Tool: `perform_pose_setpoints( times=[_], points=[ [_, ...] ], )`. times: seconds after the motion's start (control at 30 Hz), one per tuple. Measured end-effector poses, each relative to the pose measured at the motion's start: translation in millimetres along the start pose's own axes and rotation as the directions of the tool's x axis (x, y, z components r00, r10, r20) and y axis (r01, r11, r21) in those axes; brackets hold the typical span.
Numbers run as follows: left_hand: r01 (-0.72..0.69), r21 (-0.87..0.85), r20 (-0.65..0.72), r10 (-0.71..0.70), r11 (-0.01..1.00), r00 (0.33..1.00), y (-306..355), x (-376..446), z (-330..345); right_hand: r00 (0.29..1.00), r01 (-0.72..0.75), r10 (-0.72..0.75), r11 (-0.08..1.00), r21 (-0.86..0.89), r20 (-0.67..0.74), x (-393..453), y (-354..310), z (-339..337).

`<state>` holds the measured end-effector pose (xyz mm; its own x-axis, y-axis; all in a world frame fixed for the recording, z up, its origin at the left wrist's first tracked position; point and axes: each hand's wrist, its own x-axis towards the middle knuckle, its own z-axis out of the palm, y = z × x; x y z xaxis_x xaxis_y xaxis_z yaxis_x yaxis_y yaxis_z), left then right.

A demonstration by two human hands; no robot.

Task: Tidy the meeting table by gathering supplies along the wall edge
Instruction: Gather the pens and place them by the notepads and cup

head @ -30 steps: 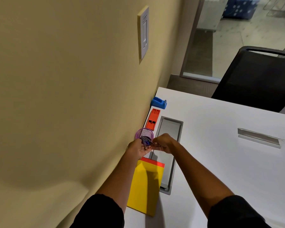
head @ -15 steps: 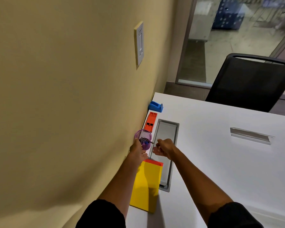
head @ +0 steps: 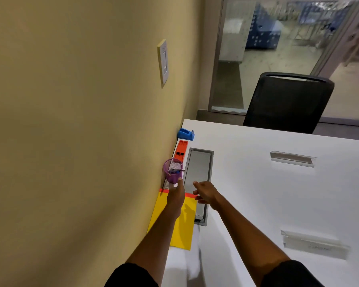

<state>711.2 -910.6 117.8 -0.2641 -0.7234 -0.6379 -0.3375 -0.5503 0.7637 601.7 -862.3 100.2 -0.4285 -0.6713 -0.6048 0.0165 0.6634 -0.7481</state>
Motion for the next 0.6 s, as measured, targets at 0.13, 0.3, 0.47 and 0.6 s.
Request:
perform_pose_setpoints(
  times=[0.13, 0.3, 0.47, 0.6],
  points=[
    [-0.258, 0.424, 0.077, 0.249, 0.868, 0.965, -17, -36, 4, 0.995, 0.092, -0.100, 0.967, -0.236, -0.021, -31, 19, -3],
    [-0.391, 0.650, 0.196, 0.353, 0.652, 0.915, -56, -75, -4, 0.974, 0.150, -0.212, 0.862, -0.485, -0.075, -80, 53, 0],
    [-0.391, 0.849, 0.251, 0.379, 0.357, 0.891, -92, -120, -17, 0.943, 0.079, -0.278, 0.722, -0.688, -0.183, -135, 94, 1],
    [-0.411, 0.881, 0.285, 0.430, 0.235, 0.856, -117, -165, -21, 0.918, 0.035, -0.327, 0.632, -0.775, -0.226, -180, 122, 1]
  ],
)
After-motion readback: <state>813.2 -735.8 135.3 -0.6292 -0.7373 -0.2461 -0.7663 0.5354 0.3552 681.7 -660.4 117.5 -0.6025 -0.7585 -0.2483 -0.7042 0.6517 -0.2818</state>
